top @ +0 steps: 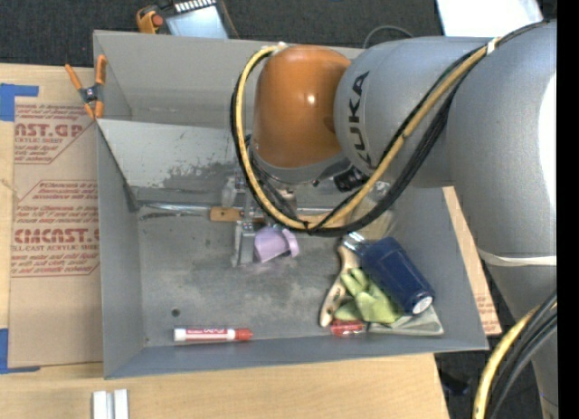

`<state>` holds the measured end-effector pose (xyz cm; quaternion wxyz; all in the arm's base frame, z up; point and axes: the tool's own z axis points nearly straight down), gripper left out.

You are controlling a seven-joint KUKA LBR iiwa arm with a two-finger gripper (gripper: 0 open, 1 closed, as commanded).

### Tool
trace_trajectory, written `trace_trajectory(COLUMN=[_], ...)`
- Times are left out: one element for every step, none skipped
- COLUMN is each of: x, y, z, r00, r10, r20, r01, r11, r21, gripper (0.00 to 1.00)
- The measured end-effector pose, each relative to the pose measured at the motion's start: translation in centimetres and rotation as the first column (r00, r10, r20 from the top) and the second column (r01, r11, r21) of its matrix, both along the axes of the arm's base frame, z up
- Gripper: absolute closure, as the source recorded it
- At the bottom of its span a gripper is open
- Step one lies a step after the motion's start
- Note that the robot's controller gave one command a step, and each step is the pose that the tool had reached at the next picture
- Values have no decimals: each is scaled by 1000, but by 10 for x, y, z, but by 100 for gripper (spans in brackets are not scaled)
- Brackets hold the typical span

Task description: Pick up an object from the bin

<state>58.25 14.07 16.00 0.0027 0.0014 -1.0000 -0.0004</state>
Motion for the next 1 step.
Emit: trace_trajectory(x=[2], y=[-1], z=[5], r00=[1000], r10=[-3], r20=[7], r01=[3], r11=[1000], r21=[1], gripper=[0])
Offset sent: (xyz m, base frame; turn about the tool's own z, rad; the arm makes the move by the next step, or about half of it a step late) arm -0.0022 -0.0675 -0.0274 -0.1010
